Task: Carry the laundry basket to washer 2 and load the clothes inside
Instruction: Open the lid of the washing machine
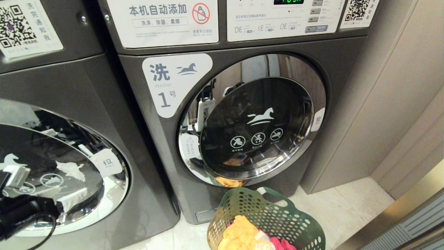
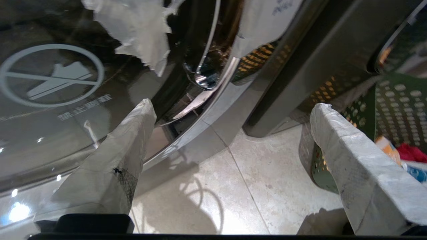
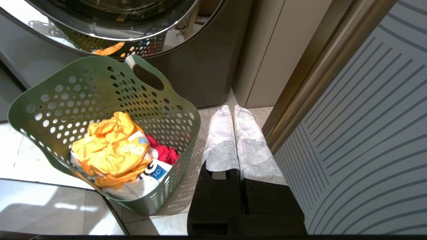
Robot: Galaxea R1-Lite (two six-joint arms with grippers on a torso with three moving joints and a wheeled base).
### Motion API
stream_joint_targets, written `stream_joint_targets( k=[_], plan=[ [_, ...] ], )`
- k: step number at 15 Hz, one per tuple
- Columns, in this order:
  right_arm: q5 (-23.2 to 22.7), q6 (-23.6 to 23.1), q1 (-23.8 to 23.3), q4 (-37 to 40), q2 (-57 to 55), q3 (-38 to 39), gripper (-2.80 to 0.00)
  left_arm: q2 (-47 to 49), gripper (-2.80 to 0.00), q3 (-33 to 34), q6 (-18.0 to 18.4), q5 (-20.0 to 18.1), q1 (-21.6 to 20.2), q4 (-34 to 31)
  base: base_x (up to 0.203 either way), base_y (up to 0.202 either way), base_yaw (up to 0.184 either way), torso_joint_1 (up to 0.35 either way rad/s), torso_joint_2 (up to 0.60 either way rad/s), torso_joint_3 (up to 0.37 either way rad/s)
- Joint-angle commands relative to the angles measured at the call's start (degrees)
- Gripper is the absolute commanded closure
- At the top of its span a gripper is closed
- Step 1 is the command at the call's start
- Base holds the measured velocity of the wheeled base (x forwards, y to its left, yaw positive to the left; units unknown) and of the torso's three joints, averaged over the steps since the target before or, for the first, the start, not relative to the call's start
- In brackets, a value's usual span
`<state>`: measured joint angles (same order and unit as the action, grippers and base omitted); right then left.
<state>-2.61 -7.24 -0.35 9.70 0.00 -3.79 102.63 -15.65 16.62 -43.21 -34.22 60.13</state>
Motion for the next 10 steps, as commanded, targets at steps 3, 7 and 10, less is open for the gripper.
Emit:
stream_joint_targets(
  k=[3,7,10],
  plan=[
    [-0.12,-0.05,0.0,0.05,-0.09,0.01,0.0,3.05,-2.8,0.85,4.93,-3.27,-0.98,0.52,0.0,0.0,0.0,0.0,0.0,0.0],
    [-0.03,-0.13,0.0,0.05,-0.09,0.01,0.0,3.88,-2.8,1.11,8.6,-3.2,1.27,3.68,0.0,0.0,0.0,0.0,0.0,0.0],
    [-0.03,-0.14,0.0,0.05,-0.09,0.01,0.0,5.32,-2.8,1.47,9.89,-3.19,2.79,9.9,0.0,0.0,0.0,0.0,0.0,0.0]
  ],
)
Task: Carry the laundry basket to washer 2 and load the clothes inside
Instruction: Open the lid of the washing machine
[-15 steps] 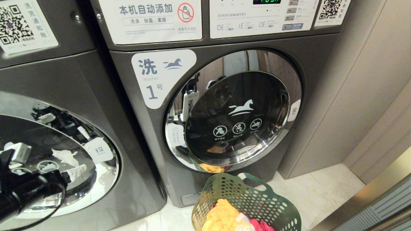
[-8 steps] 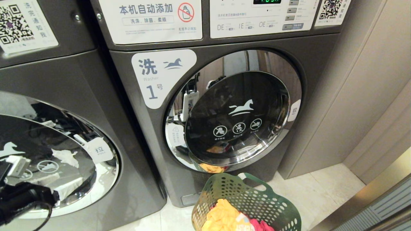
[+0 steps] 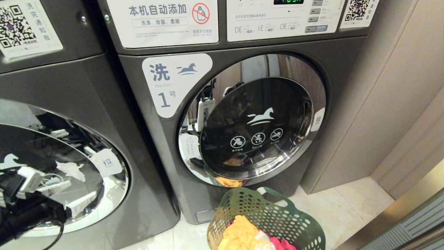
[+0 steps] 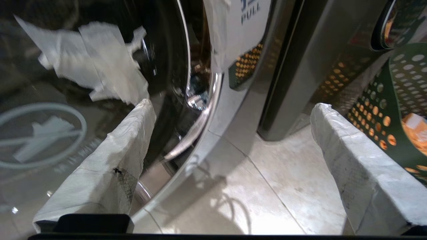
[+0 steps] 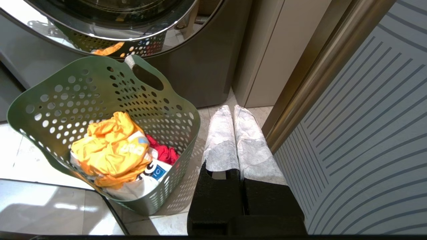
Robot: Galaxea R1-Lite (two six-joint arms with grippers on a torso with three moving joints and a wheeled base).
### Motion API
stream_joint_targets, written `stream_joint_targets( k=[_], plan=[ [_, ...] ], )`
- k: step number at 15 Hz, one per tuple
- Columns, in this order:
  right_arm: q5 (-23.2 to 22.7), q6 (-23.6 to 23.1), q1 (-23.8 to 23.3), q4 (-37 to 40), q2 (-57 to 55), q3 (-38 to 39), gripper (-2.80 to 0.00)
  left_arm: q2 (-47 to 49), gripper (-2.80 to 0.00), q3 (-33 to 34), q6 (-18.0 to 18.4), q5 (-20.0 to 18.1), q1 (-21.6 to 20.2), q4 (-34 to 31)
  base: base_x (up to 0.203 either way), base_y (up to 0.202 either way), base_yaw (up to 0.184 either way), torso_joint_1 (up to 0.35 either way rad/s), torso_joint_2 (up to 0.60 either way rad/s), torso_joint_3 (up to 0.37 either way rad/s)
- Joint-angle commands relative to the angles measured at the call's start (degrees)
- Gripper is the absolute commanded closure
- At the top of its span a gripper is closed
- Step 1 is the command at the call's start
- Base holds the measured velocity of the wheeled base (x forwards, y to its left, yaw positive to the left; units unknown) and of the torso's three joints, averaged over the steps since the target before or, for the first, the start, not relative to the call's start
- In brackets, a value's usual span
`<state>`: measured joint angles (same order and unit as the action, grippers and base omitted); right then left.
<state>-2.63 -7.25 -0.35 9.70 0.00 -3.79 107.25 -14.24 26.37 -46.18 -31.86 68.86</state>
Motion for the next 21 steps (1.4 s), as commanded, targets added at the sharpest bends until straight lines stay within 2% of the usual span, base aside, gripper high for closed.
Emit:
stream_joint_targets(
  k=[1,5,6,8,10,13,14,21],
  plan=[
    [0.0,-0.04,0.0,0.05,-0.09,0.04,0.0,1.03,-2.8,-0.06,0.17,-0.19,0.66,3.76,0.0,0.0,0.0,0.0,0.0,0.0],
    [-0.03,-0.04,0.0,0.05,-0.09,0.01,0.0,1.65,-2.8,-0.18,-0.53,-0.41,0.84,8.84,0.0,0.0,0.0,0.0,0.0,0.0],
    [0.0,-0.04,0.0,0.05,-0.09,0.01,0.0,1.65,-2.8,-0.1,-1.79,-0.9,0.89,8.98,0.0,0.0,0.0,0.0,0.0,0.0],
    [0.0,-0.04,0.0,0.05,-0.09,0.01,0.0,1.54,-2.8,-0.36,-6.82,-5.19,0.84,9.03,0.0,0.0,0.0,0.0,0.0,0.0],
    [0.0,-0.04,0.0,0.05,-0.09,0.01,0.0,1.91,-2.8,-1.65,-9.47,-9.18,0.84,9.59,0.0,0.0,0.0,0.0,0.0,0.0],
    [0.0,-0.09,0.0,0.05,-0.09,0.02,0.0,2.52,-2.8,-1.21,-9.59,-16.84,0.75,9.71,0.0,0.0,0.0,0.0,0.0,0.0],
    [-0.07,-0.08,0.0,0.05,-0.09,0.01,0.0,2.87,-2.8,-0.88,-9.58,-17.99,0.75,9.71,0.0,0.0,0.0,0.0,0.0,0.0],
    [0.0,-0.13,0.0,0.05,-0.09,0.01,0.0,6.36,-2.8,-3.25,-8.95,-17.62,0.67,9.61,0.0,0.0,0.0,0.0,0.0,0.0]
  ],
)
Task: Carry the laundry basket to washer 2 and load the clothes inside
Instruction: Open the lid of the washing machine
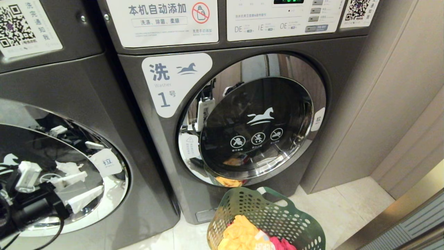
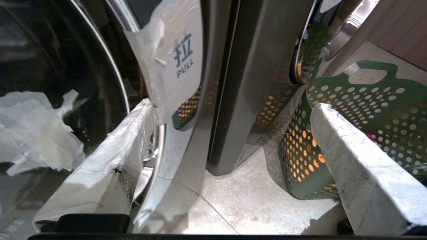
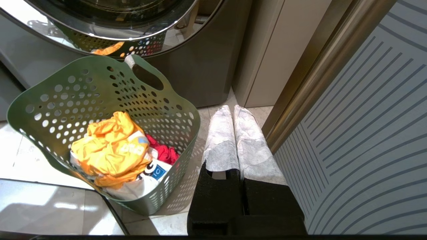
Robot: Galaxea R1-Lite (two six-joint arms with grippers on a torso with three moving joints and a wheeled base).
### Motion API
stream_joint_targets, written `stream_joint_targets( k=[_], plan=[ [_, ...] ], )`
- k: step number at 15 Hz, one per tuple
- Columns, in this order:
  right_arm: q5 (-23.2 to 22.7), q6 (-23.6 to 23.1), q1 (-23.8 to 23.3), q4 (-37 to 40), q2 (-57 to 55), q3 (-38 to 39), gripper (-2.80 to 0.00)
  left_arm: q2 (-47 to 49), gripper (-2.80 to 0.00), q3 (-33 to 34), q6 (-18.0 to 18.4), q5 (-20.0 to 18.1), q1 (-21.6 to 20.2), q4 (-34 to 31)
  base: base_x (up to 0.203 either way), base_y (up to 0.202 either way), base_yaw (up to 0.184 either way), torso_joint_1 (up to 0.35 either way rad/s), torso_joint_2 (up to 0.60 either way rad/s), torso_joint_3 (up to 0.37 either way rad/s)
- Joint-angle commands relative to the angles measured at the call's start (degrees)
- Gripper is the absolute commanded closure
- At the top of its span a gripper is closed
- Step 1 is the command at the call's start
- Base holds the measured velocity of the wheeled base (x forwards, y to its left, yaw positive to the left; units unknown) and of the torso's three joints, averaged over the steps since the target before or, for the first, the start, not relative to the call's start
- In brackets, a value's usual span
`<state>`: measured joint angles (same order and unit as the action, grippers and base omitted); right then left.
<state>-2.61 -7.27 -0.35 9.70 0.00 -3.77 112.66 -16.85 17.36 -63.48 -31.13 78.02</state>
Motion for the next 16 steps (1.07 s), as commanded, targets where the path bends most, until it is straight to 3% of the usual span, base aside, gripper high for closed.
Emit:
stream_joint_targets(
  k=[1,8,16],
  plan=[
    [-0.03,-0.03,0.0,0.06,-0.09,0.06,0.0,1.81,-2.8,-1.76,0.05,-0.33,-0.06,0.47,0.0,0.0,0.0,0.0,0.0,0.0],
    [-0.03,-0.03,0.0,0.06,-0.09,-0.01,0.0,6.07,-2.8,-6.42,-0.57,-0.5,0.54,0.5,0.0,0.0,0.0,0.0,0.0,0.0],
    [-0.03,-0.03,0.0,0.06,-0.09,-0.01,0.0,6.42,-2.8,-7.14,-0.57,-0.51,3.4,0.64,0.0,0.0,0.0,0.0,0.0,0.0]
  ],
)
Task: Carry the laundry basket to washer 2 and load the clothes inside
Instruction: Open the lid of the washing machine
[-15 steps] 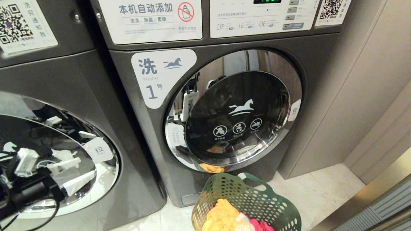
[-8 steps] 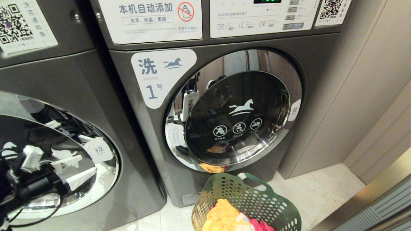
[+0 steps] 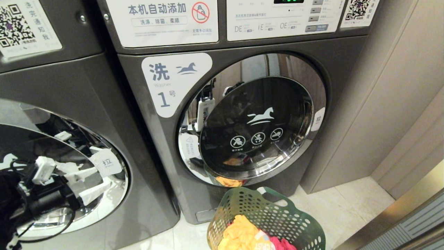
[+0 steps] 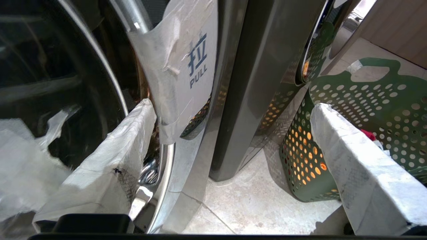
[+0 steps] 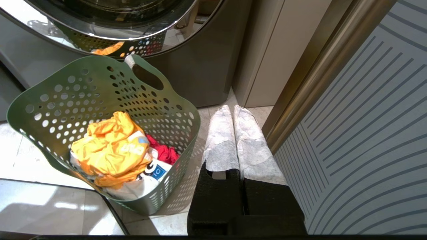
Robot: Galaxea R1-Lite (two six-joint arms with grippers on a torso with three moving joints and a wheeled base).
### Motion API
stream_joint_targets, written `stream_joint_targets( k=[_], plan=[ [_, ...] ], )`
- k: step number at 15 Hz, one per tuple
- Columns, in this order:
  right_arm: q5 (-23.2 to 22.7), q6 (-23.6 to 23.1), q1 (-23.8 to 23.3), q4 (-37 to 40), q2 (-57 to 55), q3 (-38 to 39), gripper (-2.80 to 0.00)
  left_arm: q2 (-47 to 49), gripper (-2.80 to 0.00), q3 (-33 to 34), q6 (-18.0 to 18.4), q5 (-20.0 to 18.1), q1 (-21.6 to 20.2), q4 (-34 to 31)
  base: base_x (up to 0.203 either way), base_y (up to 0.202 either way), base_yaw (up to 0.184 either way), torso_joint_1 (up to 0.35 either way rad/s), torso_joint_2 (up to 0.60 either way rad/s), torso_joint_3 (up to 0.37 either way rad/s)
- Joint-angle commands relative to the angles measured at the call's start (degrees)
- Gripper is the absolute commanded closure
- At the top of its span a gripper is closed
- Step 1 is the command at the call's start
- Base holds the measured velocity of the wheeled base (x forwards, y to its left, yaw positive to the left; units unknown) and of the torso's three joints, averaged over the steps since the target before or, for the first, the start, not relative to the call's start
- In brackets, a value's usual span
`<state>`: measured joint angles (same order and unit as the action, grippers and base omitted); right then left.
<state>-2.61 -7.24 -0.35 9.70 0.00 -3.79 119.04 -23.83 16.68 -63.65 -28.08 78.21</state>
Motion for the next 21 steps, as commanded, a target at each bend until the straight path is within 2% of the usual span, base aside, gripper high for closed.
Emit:
stream_joint_targets(
  k=[1,12,21],
  plan=[
    [-0.07,-0.1,0.0,0.05,-0.09,0.06,0.0,0.09,-2.8,-0.51,0.11,-0.34,0.6,0.45,0.0,0.0,0.0,0.0,0.0,0.0],
    [-0.1,-0.05,0.0,0.05,-0.09,0.01,0.0,2.16,-2.8,-4.69,0.2,-0.29,4.13,0.45,0.0,0.0,0.0,0.0,0.0,0.0],
    [-0.03,-0.05,0.0,0.05,-0.09,0.02,0.0,3.57,-2.8,-5.0,-0.76,-0.34,7.24,0.62,0.0,0.0,0.0,0.0,0.0,0.0]
  ],
)
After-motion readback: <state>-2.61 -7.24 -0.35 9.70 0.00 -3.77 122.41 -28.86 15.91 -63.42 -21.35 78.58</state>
